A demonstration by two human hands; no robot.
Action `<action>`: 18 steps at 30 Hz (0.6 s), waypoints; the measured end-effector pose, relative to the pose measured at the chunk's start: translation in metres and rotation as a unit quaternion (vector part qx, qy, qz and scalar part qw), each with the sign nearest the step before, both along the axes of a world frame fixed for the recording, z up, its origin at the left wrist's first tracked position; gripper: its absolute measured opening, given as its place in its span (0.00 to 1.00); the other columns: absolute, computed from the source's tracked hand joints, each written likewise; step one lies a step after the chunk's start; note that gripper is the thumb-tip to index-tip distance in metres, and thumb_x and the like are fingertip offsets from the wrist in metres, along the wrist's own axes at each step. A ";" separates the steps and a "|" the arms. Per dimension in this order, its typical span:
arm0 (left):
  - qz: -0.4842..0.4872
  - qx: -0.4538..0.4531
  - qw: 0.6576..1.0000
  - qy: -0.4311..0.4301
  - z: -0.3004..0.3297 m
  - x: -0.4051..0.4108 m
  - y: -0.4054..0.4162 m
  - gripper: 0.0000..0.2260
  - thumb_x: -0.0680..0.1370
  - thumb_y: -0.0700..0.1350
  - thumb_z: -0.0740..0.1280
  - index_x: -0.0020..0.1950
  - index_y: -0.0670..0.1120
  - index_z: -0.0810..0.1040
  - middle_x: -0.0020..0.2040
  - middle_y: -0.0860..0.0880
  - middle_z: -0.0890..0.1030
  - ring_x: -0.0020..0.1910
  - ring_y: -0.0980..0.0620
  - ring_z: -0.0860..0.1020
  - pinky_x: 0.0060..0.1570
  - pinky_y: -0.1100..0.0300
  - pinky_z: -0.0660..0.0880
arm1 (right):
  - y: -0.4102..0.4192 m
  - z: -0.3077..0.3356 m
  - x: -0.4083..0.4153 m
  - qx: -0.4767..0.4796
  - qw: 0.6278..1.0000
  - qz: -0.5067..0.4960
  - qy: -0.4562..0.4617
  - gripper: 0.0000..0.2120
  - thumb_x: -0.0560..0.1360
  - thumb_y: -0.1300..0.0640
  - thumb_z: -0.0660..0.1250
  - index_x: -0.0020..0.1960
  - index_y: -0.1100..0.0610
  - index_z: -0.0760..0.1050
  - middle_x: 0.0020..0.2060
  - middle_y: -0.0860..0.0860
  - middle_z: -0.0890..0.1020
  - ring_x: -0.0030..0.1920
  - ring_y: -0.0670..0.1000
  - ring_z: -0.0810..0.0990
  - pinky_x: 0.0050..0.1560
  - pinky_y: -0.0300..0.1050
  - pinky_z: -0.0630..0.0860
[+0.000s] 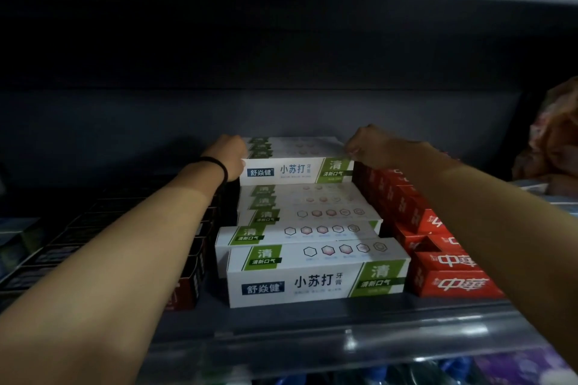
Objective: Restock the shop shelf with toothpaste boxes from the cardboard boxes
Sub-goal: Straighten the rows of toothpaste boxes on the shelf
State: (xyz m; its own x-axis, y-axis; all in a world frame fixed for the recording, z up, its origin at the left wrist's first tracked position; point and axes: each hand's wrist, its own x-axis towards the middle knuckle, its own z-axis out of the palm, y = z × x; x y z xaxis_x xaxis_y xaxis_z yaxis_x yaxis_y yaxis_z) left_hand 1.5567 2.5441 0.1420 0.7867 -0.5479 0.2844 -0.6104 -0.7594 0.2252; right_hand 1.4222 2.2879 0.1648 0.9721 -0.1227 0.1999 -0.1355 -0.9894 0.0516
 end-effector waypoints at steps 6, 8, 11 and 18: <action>-0.004 0.010 1.000 0.008 0.003 0.000 0.000 0.04 0.78 0.38 0.65 0.45 0.40 0.78 0.49 0.41 0.79 0.46 0.44 0.77 0.43 0.56 0.72 | -0.003 0.002 0.001 -0.010 1.000 -0.008 0.012 0.07 0.79 0.59 0.62 0.49 0.57 0.79 0.47 0.51 0.79 0.50 0.51 0.77 0.50 0.45 0.72; 0.001 0.011 1.000 0.013 0.002 0.002 0.000 0.07 0.78 0.39 0.65 0.53 0.38 0.78 0.53 0.41 0.79 0.50 0.43 0.77 0.46 0.56 0.72 | -0.006 0.001 0.005 -0.015 1.000 -0.017 0.017 0.04 0.79 0.58 0.61 0.47 0.54 0.75 0.45 0.50 0.75 0.48 0.51 0.75 0.46 0.43 0.68; 0.002 0.011 1.000 0.027 0.000 0.004 -0.002 0.11 0.78 0.38 0.64 0.60 0.40 0.76 0.56 0.42 0.78 0.54 0.43 0.77 0.47 0.56 0.72 | -0.011 0.000 0.011 0.009 0.999 -0.018 0.036 0.09 0.78 0.55 0.63 0.56 0.57 0.75 0.51 0.51 0.76 0.51 0.50 0.74 0.47 0.43 0.68; -0.011 0.027 0.999 0.023 0.001 0.010 0.000 0.08 0.77 0.39 0.65 0.55 0.39 0.79 0.50 0.44 0.78 0.48 0.46 0.76 0.45 0.57 0.70 | -0.014 0.000 0.017 0.045 0.997 -0.012 0.055 0.14 0.79 0.55 0.62 0.63 0.56 0.76 0.62 0.52 0.75 0.60 0.53 0.74 0.63 0.50 0.71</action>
